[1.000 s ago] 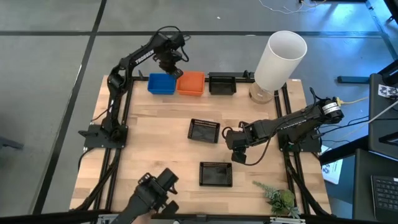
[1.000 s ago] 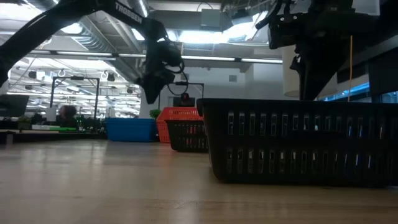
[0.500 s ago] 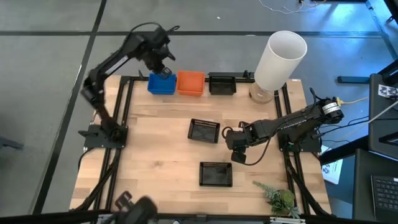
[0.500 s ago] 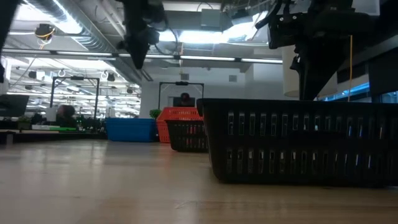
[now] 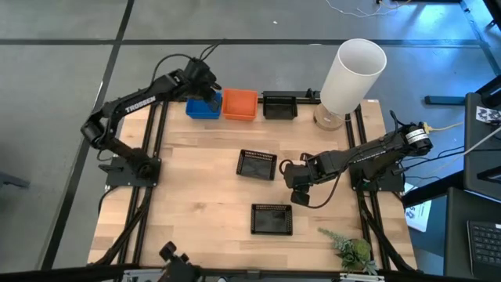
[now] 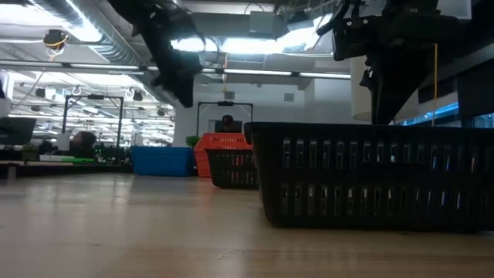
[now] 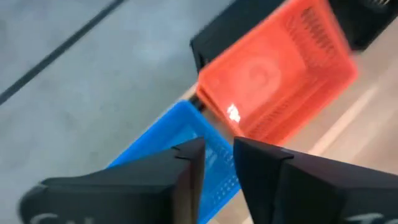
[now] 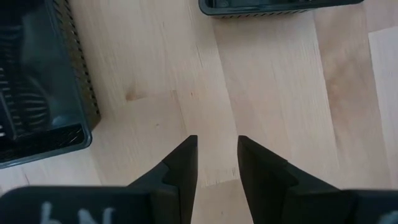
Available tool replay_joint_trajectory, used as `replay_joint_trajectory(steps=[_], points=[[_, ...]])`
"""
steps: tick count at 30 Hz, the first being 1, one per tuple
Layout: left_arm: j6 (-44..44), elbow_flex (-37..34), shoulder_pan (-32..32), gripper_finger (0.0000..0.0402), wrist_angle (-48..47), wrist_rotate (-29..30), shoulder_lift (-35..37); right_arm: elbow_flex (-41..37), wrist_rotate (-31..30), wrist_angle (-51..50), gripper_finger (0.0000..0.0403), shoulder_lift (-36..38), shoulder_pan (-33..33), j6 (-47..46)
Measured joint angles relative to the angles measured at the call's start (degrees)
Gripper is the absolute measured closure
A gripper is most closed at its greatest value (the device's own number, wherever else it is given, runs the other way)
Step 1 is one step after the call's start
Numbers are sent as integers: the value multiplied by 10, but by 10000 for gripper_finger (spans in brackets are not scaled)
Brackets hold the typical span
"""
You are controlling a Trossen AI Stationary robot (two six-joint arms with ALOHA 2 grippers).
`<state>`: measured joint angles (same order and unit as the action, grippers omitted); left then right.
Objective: Stack baskets by color
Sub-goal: Stack the bottom orange bin on the stacked orange bins
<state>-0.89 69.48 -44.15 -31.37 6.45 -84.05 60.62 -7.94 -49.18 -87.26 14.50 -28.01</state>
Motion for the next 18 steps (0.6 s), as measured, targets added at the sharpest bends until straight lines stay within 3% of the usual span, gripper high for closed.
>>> replay_joint_trajectory(steps=[3,8,18], points=[[-9,0,-7,294,30,16,-20,0,0,0,289,0,0,0],[51,0,-16,255,75,16,-61,0,0,1,289,0,0,0],[82,0,-2,250,120,1,-112,0,0,1,289,0,0,0]])
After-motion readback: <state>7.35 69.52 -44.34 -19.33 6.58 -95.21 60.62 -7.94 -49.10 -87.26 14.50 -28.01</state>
